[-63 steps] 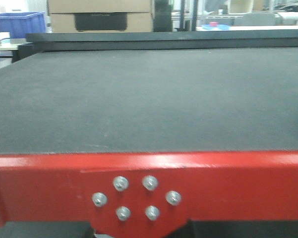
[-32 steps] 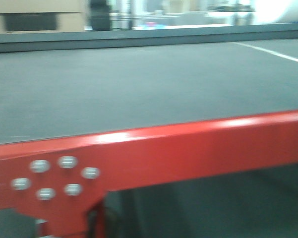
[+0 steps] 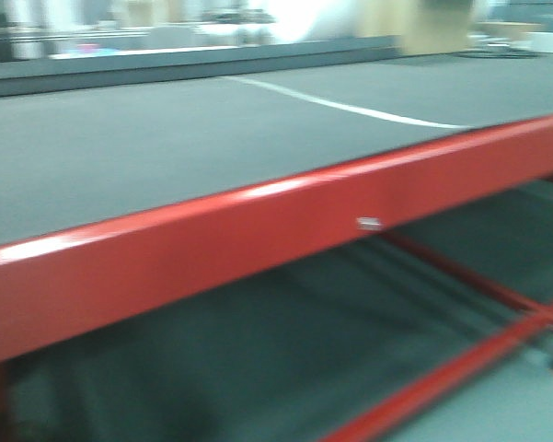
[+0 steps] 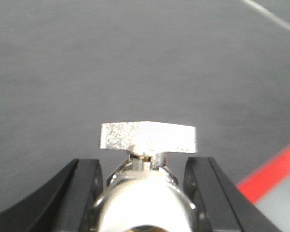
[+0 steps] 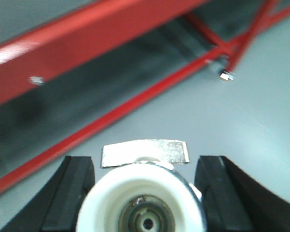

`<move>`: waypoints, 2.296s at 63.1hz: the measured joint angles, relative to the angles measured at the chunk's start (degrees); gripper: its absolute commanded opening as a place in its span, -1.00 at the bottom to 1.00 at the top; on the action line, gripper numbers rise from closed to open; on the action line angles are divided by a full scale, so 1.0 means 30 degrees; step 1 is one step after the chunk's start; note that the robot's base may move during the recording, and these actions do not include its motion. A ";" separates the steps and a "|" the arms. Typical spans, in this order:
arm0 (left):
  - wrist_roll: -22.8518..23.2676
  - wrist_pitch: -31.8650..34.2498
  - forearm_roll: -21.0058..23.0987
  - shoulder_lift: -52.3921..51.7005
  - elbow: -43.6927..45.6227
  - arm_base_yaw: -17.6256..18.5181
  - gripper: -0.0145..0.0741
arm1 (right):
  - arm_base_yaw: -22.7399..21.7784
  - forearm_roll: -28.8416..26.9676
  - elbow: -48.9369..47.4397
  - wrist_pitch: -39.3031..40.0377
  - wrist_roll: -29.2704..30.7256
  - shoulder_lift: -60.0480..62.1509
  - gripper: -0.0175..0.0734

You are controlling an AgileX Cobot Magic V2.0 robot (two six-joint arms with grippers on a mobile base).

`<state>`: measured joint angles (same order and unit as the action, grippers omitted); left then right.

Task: Place valve from conveyor to right shelf box
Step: 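Drive the base away from the conveyor to the blue-bin shelf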

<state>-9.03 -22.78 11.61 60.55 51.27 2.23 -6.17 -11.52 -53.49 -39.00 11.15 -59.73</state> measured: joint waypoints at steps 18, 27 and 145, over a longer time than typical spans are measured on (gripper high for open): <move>0.0000 0.0000 0.0000 0.0000 0.0000 0.0000 -0.92 | 0.0000 0.0000 0.0000 0.0000 0.0000 0.0000 -0.98; 0.0000 0.0000 0.0000 0.0000 0.0000 0.0000 -0.92 | 0.0000 0.0000 0.0000 0.0000 0.0000 0.0000 -0.98; 0.0000 0.0060 -0.0007 0.0000 0.0000 0.0000 -0.92 | 0.0000 0.0000 0.0000 0.0000 0.0000 0.0000 -0.98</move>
<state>-9.03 -22.60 11.59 60.55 51.27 2.23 -6.17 -11.52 -53.49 -39.00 11.15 -59.73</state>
